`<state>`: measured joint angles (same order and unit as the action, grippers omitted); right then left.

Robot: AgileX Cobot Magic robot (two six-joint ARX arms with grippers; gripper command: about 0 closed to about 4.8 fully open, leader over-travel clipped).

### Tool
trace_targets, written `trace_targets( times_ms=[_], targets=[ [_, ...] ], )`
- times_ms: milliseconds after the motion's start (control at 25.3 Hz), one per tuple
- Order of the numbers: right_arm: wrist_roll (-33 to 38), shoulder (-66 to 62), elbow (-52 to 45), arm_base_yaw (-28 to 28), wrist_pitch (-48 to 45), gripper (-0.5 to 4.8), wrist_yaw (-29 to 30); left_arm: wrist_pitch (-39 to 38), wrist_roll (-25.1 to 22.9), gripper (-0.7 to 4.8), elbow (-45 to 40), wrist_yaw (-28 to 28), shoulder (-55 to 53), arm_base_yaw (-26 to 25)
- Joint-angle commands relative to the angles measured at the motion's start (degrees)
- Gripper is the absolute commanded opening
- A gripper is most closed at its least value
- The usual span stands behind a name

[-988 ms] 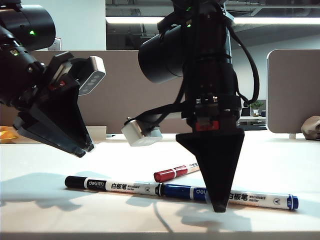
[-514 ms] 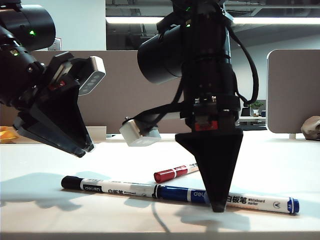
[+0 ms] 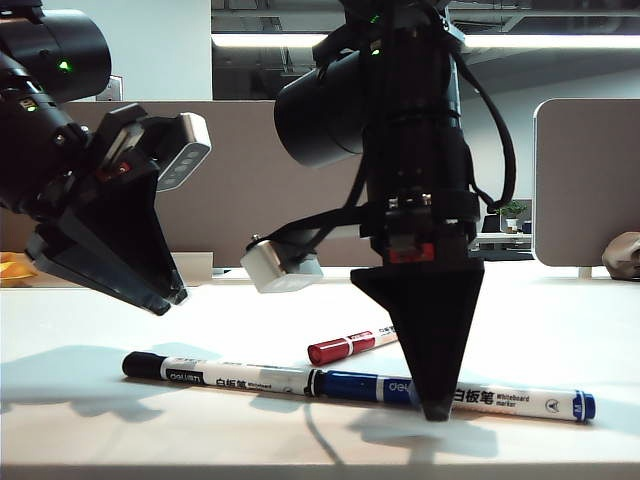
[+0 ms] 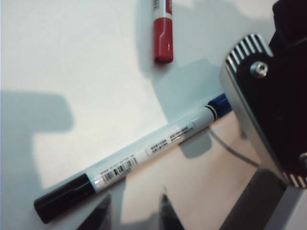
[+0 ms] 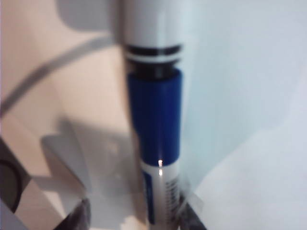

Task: Pick up the markers one by one and line them up horizontally in a straight line on the table.

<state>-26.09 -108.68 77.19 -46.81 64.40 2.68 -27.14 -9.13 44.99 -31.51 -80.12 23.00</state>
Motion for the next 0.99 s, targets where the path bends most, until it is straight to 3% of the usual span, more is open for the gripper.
trace_targets(
  times_ms=[40, 356, 474, 988],
  targets=[
    [0.6, 0.2, 1.6, 0.0, 0.2, 2.39, -0.2, 0.2, 0.1, 1.26, 0.3, -0.2, 0.2, -0.1],
    [1.0, 0.3, 2.3, -0.1, 1.6, 2.39, -0.3, 0.2, -0.1, 1.26, 0.3, 0.7, 0.2, -0.1],
    [0.9, 0.4, 2.9, 0.2, 2.0, 2.39, -3.1, 0.2, -0.3, 1.27, 0.3, 3.3, 0.2, -0.1],
    [4.3, 0.4, 15.0, 4.3, -1.0, 2.38, -4.7, -1.1, 0.0, 1.26, 0.3, 3.3, 0.4, -1.8]
  ],
)
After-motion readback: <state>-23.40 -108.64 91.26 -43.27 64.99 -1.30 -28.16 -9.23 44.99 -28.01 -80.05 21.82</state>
